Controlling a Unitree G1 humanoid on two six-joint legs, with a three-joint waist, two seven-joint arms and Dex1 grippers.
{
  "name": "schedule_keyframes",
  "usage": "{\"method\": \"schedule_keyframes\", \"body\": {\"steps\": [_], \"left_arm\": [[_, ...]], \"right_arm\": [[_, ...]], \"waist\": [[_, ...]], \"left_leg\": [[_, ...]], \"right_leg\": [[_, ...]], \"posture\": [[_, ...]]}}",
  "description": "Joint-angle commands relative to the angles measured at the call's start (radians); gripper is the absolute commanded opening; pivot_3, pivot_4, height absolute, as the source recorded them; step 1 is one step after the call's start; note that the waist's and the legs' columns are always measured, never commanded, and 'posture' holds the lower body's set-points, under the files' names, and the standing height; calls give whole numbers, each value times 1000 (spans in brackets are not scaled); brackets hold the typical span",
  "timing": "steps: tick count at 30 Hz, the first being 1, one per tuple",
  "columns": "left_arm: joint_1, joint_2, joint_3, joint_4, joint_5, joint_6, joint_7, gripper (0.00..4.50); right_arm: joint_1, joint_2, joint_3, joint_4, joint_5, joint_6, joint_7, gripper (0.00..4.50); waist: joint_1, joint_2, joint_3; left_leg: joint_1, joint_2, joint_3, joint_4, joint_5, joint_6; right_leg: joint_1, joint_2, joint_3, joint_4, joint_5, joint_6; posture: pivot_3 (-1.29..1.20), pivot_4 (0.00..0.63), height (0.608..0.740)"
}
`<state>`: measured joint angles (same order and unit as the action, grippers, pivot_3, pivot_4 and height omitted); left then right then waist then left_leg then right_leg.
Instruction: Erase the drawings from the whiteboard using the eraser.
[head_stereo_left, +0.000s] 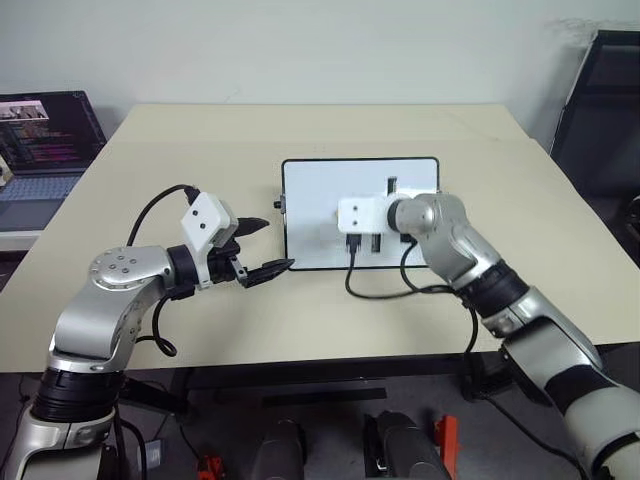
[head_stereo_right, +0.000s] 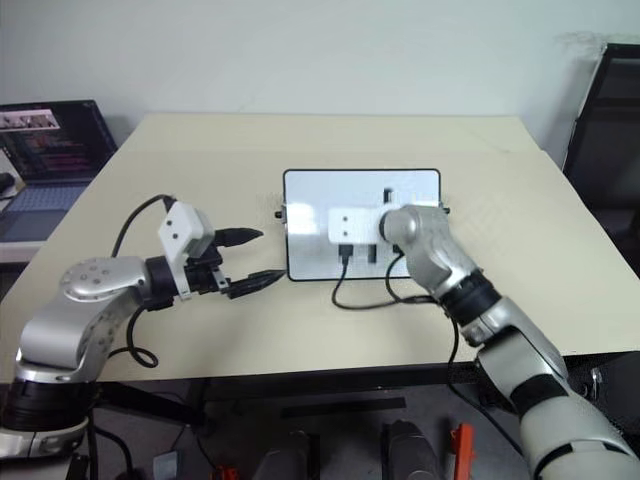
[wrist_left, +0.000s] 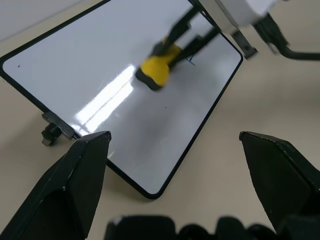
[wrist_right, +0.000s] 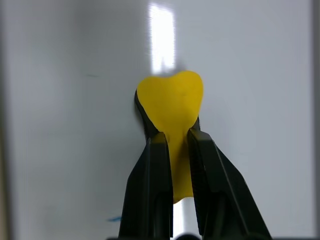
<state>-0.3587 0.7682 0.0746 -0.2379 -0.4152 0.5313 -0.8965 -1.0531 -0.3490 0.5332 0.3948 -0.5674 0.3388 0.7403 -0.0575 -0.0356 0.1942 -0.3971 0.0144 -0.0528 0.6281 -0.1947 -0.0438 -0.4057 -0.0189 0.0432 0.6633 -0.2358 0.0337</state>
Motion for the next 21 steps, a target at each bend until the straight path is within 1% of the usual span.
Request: {"method": "schedule_keyframes", "body": {"steps": [1, 5, 9, 10, 12, 15, 16, 18, 21], "left_arm": [[-12, -1, 9, -16, 1, -20, 2, 4500], [-9, 0, 11, -20, 0, -18, 3, 4500], [-8, 1, 11, -19, 0, -18, 2, 4500], [-9, 2, 13, -19, -2, -17, 1, 4500], [-14, 7, 26, -22, -9, -12, 0, 4500], [-14, 24, 53, -24, -18, -8, -3, 4500], [-12, 29, 60, -26, -21, -7, -6, 4500], [-4, 41, 67, -26, -19, -8, -9, 4500], [-4, 45, 65, -26, -19, -9, -11, 4500]], "right_arm": [[-45, 1, -36, 95, -30, 33, -92, 168], [-69, 2, -41, 135, -33, 25, -143, 145], [-26, -12, -72, 19, 63, 32, 2, 109], [-10, -26, -86, -36, 105, 17, 59, 94], [36, -84, -136, -190, 214, 25, 208, 61], [74, -171, -234, -309, 331, 56, 309, 51], [85, -198, -262, -332, 367, 59, 332, 49], [117, -270, -361, -343, 475, 49, 392, 45], [143, -359, -439, -289, 532, 19, 408, 44]], "waist": [[2, 0, 0], [2, 0, 0], [3, 0, 0], [3, 0, 0], [5, 0, 1], [6, 2, 4], [6, 2, 4], [7, 2, 4], [10, 2, 4]], "left_leg": [[0, 0, 0, 0, 0, 0], [-3, 0, 1, -2, 0, 0], [-3, -1, 1, -4, 0, 0], [-3, -1, 1, -4, 0, 0], [-4, -1, 0, -4, 0, 0], [-7, -1, 0, -5, -1, 0], [-9, -1, 0, -5, -1, 0], [-12, -1, 0, -5, -1, 0], [-13, -1, 0, -5, -2, -2]], "right_leg": [[0, 0, 0, 0, 0, 0], [-1, -1, 0, -4, 0, 0], [-1, -1, 0, -4, -1, 1], [-1, -1, 0, -4, -1, 1], [-1, -1, 0, -5, -1, 1], [-4, -1, 0, -5, -1, 4], [-6, -1, 0, -5, 0, 5], [-10, 0, -1, -5, 1, 7], [-10, -1, -2, -5, -1, 7]], "posture": [[0, 150, 740], [0, 150, 740], [0, 150, 740], [0, 150, 740], [0, 150, 740], [0, 150, 740], [0, 150, 740], [0, 150, 740], [0, 150, 740]]}}
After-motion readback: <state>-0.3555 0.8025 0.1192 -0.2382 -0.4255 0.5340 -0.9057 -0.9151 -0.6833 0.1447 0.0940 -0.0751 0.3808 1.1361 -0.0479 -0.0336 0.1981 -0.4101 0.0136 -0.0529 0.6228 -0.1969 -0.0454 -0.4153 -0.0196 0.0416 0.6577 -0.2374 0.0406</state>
